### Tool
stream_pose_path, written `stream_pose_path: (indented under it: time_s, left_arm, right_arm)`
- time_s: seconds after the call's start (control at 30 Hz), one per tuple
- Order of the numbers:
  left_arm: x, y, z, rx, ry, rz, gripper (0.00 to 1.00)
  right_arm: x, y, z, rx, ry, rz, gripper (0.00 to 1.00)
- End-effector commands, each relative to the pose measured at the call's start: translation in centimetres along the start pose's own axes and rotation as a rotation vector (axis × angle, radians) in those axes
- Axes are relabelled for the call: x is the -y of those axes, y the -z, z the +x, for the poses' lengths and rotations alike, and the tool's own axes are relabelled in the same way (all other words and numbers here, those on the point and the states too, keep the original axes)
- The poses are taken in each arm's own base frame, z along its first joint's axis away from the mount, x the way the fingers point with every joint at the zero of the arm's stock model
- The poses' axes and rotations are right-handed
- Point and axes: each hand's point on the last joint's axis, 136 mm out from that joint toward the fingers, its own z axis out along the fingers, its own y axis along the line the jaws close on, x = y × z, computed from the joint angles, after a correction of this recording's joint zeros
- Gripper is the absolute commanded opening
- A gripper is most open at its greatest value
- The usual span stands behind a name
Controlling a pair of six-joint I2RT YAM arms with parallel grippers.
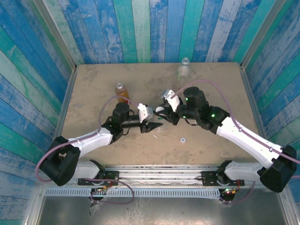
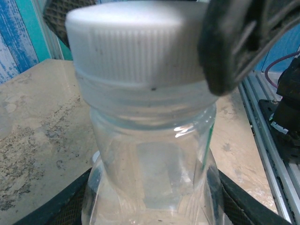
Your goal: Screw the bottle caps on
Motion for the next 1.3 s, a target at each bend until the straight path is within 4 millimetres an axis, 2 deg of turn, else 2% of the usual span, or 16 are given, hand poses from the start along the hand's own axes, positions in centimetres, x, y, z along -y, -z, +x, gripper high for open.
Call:
stream_pose_path:
  time_s: [0.0, 0.07, 0.17, 0.3, 0.47, 0.73, 0.8, 0.83, 0.93, 1.0, 1.07, 1.13, 1.27]
  left_arm:
    - [-1.2, -0.4, -1.0, 0.021, -0.031, -0.051, 0.45]
    - [-3.2, -0.1, -1.3, 0.038, -0.021, -0.170, 0.44]
    - [-5.7, 0.5, -2.3, 0.087, -0.010, -0.323, 0.44]
    - [-7.7, 0.5, -2.8, 0.090, -0.021, -0.461, 0.44]
    - [-8.6, 0.5, -3.0, 0.083, -0.023, -0.538, 0.44]
    - [-8.9, 0.7, -2.5, 0.076, -0.004, -0.564, 0.44]
    - [-8.4, 0.4, -2.3, 0.067, -0.012, -0.533, 0.44]
    - [-7.9, 0.1, -2.2, 0.055, -0.023, -0.497, 0.44]
    - [-5.7, -0.1, -1.5, 0.042, -0.035, -0.346, 0.45]
    - [-3.8, 0.0, -1.1, 0.044, -0.032, -0.218, 0.45]
    - [-1.3, -0.1, -0.7, 0.026, -0.050, -0.075, 0.43]
    - [0.3, -0.2, -0.5, 0.011, -0.060, 0.023, 0.42]
    - [1.7, -0.1, -1.3, 0.037, -0.073, 0.108, 0.42]
  right_arm:
    - [0.6, 0.1, -0.5, 0.002, -0.035, 0.030, 0.23]
    - [1.5, -0.2, -0.4, 0.007, -0.091, 0.076, 0.13]
    - [3.3, -0.7, 0.2, -0.006, -0.196, 0.208, 0.06]
    - [4.8, -1.2, 1.6, -0.032, -0.246, 0.386, 0.03]
    - [6.6, -0.9, 3.1, -0.040, -0.331, 0.539, 0.02]
    - [7.2, -0.7, 3.4, -0.041, -0.346, 0.586, 0.04]
    - [7.0, -0.9, 3.1, -0.037, -0.336, 0.568, 0.10]
    - [6.5, -1.1, 2.7, -0.036, -0.295, 0.518, 0.18]
    - [3.9, -0.7, 0.7, 0.005, -0.155, 0.269, 0.43]
    - [1.5, 0.5, -0.1, 0.045, -0.045, 0.097, 0.54]
    - [-1.2, 2.1, -0.7, 0.097, 0.065, -0.068, 0.62]
    - [-2.5, 3.3, -0.9, 0.127, 0.126, -0.150, 0.69]
    - [-3.7, 4.4, -0.7, 0.116, 0.197, -0.235, 0.74]
